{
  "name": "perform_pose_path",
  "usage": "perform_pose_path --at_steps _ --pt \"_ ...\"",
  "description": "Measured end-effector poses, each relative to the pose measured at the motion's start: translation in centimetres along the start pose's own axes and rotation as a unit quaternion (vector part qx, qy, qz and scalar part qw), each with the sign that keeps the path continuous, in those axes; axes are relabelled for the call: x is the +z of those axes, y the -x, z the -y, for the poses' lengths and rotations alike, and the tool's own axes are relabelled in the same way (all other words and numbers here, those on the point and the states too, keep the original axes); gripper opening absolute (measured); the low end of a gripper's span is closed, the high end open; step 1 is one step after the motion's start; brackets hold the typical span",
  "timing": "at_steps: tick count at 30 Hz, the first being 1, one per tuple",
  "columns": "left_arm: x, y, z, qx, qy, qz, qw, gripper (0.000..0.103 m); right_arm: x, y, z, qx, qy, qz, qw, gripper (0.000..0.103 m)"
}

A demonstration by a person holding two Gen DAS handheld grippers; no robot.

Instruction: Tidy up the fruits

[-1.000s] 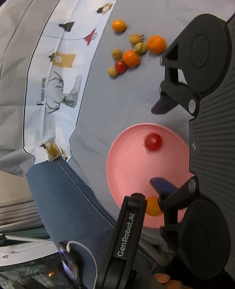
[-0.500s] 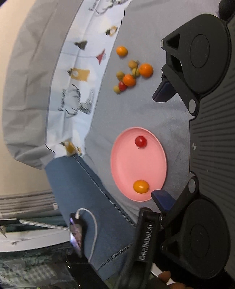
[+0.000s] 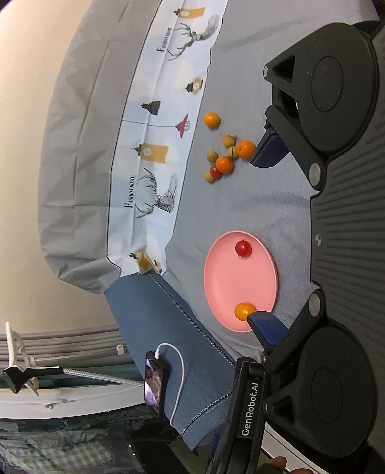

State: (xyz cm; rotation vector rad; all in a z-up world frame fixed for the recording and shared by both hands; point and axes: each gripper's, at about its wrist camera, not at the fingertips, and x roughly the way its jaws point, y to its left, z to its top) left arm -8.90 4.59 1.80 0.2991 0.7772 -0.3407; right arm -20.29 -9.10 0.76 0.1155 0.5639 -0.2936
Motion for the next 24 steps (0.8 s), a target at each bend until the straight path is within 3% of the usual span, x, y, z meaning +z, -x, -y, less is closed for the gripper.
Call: perform_pose_path --at_steps 24 --pt "-0.9 2.5 0.4 0.003 -0.012 0.021 0.9997 0.103 -0.3 2.6 -0.2 -0.010 -0.005 0.025 1.000 0.102"
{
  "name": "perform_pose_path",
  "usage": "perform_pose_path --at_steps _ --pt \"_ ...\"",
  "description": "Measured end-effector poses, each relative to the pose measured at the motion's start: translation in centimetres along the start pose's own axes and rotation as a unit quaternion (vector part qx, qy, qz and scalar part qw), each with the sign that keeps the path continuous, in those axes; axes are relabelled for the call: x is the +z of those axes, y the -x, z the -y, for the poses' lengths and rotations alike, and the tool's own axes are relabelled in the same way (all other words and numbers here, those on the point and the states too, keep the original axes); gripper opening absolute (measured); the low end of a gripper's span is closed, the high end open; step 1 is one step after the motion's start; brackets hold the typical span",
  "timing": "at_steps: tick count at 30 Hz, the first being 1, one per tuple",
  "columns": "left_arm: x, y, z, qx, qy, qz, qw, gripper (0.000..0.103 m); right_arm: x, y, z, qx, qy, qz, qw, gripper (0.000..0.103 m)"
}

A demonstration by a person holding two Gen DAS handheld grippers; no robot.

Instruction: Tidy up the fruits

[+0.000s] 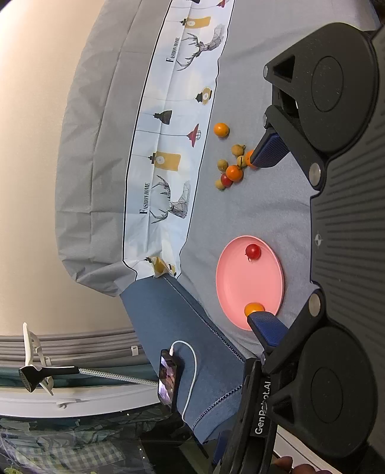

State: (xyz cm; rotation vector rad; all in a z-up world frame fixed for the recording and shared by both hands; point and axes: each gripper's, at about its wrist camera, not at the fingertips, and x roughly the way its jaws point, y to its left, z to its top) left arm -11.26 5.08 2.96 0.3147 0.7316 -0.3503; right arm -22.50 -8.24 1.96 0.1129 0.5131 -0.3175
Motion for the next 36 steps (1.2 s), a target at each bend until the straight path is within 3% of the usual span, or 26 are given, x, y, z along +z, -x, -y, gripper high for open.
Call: perform_pose_path --at_steps 23,25,36 --pt "0.2 -0.5 -0.9 -0.006 0.014 -0.004 0.9999 0.103 -0.2 -0.6 0.2 0.007 -0.005 -0.010 1.000 0.102" --pt "0.2 -0.5 -1.0 -0.020 0.015 -0.001 0.9997 0.103 -0.3 -0.8 0.4 0.009 -0.009 -0.013 1.000 0.102" --pt "0.6 -2.1 0.1 0.010 -0.006 -0.006 0.9999 0.103 -1.0 -2.9 1.8 0.024 -0.035 -0.032 0.999 0.102"
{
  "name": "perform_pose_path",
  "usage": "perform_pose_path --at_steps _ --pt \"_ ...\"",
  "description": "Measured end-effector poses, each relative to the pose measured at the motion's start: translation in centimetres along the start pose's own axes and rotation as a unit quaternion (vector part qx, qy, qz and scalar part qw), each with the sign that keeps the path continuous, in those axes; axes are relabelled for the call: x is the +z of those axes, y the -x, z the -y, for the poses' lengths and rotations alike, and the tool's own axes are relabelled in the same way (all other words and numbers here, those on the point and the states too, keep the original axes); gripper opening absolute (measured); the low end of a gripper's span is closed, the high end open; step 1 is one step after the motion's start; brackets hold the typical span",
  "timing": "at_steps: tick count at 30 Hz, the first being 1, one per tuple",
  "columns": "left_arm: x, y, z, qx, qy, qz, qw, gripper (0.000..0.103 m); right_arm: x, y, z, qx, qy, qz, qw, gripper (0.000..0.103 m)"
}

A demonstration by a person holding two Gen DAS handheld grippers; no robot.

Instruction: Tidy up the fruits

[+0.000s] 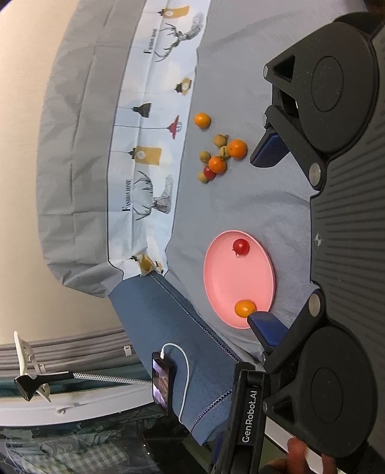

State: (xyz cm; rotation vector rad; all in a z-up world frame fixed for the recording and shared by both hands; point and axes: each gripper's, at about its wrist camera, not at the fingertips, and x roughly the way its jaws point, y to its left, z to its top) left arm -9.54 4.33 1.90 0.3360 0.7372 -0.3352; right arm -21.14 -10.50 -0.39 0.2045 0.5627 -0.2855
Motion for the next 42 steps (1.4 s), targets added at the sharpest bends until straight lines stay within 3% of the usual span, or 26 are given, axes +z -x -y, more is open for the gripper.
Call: perform_pose_path --at_steps 4,11,16,23,27,32,33,34,35,36,37,42 --pt "0.7 -0.8 1.4 -0.001 -0.017 0.002 0.9999 0.103 -0.2 -1.1 1.4 0.001 -0.024 -0.006 1.000 0.102" --pt "2.3 -4.1 5.2 -0.003 -0.058 -0.036 0.9977 0.103 -0.7 -3.5 4.9 -0.011 -0.083 -0.022 0.996 0.102" --pt "4.4 -6.8 7.5 -0.029 -0.061 -0.046 0.9967 0.103 -1.1 -6.3 8.2 -0.047 -0.095 -0.027 0.994 0.102" --pt "9.5 -13.5 12.0 -0.076 -0.050 -0.087 0.9920 0.103 -1.5 -15.0 14.2 -0.113 -0.080 -0.044 0.989 0.102" --pt "11.6 -16.8 14.8 -0.066 -0.073 -0.068 0.9928 0.103 -1.4 -21.0 15.9 -0.115 -0.057 -0.067 0.990 0.102" --pt "13.4 -21.5 17.1 -0.075 -0.062 -0.091 0.9911 0.103 -1.4 -26.2 16.8 -0.112 -0.046 -0.082 0.989 0.102" --pt "13.8 -22.3 17.6 -0.078 -0.058 -0.096 0.9907 0.103 -1.4 -26.6 16.8 -0.108 -0.041 -0.076 0.990 0.100" --pt "14.1 -23.1 18.1 -0.082 -0.054 -0.102 0.9899 0.103 -1.5 -26.7 16.7 -0.105 -0.033 -0.068 0.992 0.091" --pt "14.4 -24.1 18.8 -0.089 -0.050 -0.112 0.9884 0.103 -1.6 -26.7 16.6 -0.106 -0.023 -0.062 0.992 0.069" --pt "14.8 -24.9 19.4 -0.095 -0.046 -0.121 0.9870 0.103 -1.7 -26.5 16.6 -0.102 -0.014 -0.053 0.993 0.061" --pt "15.1 -25.7 20.1 -0.102 -0.040 -0.129 0.9855 0.103 -1.7 -26.2 16.7 -0.101 -0.011 -0.049 0.994 0.041" --pt "15.9 -28.6 23.5 -0.140 -0.019 -0.157 0.9773 0.103 -1.4 -25.8 19.8 -0.151 -0.040 -0.044 0.987 0.040"
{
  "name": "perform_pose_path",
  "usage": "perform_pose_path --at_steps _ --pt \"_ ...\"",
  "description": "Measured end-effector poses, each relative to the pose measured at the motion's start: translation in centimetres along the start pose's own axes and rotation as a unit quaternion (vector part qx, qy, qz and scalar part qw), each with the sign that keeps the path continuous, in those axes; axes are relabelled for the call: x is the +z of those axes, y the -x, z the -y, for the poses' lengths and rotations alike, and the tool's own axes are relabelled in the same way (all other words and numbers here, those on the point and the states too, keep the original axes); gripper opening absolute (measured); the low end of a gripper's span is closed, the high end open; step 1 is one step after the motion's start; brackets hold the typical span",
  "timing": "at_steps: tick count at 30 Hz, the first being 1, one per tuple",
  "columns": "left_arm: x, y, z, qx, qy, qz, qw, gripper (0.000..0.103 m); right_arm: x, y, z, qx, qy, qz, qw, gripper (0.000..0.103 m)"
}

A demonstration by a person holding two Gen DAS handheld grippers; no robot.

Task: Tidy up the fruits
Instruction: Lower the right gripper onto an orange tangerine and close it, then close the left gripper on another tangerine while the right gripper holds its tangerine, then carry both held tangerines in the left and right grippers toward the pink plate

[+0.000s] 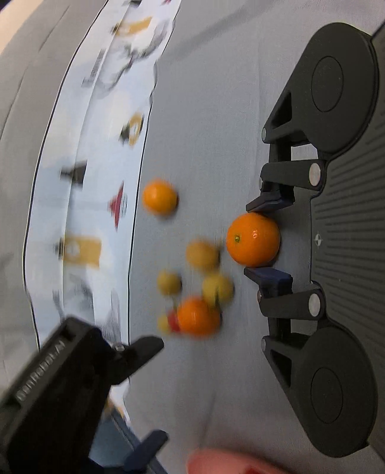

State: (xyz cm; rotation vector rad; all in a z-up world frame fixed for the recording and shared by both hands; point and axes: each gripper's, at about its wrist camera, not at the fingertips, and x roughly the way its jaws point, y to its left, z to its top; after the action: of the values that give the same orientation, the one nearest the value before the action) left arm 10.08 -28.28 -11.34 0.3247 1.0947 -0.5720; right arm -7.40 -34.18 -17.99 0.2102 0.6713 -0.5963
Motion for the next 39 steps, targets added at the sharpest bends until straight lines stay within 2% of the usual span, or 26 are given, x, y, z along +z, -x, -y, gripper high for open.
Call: perform_pose_path --at_steps 5,9,11,12,13,14,15,17,22,26,29,32,39 --pt "0.6 -3.8 1.1 -0.004 0.016 -0.046 0.9988 0.103 0.4 -0.7 2.4 -0.024 -0.043 0.002 0.999 0.040" --pt "0.5 -5.9 0.1 -0.021 0.063 -0.079 0.9946 0.101 0.4 -1.0 2.4 -0.030 -0.040 0.005 0.999 0.041" --pt "0.4 -6.1 -0.7 -0.027 0.098 -0.077 0.9919 0.095 0.4 -1.1 2.4 -0.031 -0.041 0.006 0.999 0.041" --pt "0.4 -6.0 -0.8 -0.024 0.100 -0.074 0.9919 0.092 0.5 -1.2 2.4 -0.031 -0.041 0.007 0.999 0.041" --pt "0.4 -5.8 -0.8 -0.024 0.097 -0.067 0.9928 0.076 0.5 -1.2 2.3 -0.032 -0.040 0.008 0.999 0.041" --pt "0.5 -5.5 -0.7 -0.026 0.091 -0.063 0.9935 0.048 0.5 -1.3 2.3 -0.033 -0.038 0.008 0.999 0.041" --pt "0.7 -5.3 -0.7 -0.036 0.088 -0.071 0.9929 0.040 0.5 -1.2 2.3 -0.034 -0.038 0.008 0.999 0.040" --pt "0.7 -4.7 -1.0 -0.043 0.100 -0.076 0.9911 0.039 0.5 -0.9 2.3 -0.033 -0.043 0.009 0.998 0.040" --pt "0.2 -2.1 -1.6 -0.046 0.092 -0.056 0.9931 0.039 0.8 0.1 3.2 -0.043 -0.070 0.035 0.996 0.040" --pt "-1.8 2.6 -2.7 -0.036 0.069 -0.036 0.9963 0.039 1.3 2.5 3.9 -0.036 -0.077 0.055 0.995 0.040" --pt "-4.2 6.3 -4.2 -0.030 0.055 -0.026 0.9977 0.039 1.5 6.1 4.0 -0.020 -0.079 0.068 0.994 0.040" --pt "-7.4 9.9 -5.9 -0.017 0.049 -0.020 0.9985 0.039 0.7 10.8 3.4 0.015 -0.071 0.067 0.995 0.040" --pt "-15.7 17.0 -11.3 0.038 0.071 -0.022 0.9965 0.039 -2.4 21.9 -1.4 0.119 -0.044 0.031 0.991 0.040"
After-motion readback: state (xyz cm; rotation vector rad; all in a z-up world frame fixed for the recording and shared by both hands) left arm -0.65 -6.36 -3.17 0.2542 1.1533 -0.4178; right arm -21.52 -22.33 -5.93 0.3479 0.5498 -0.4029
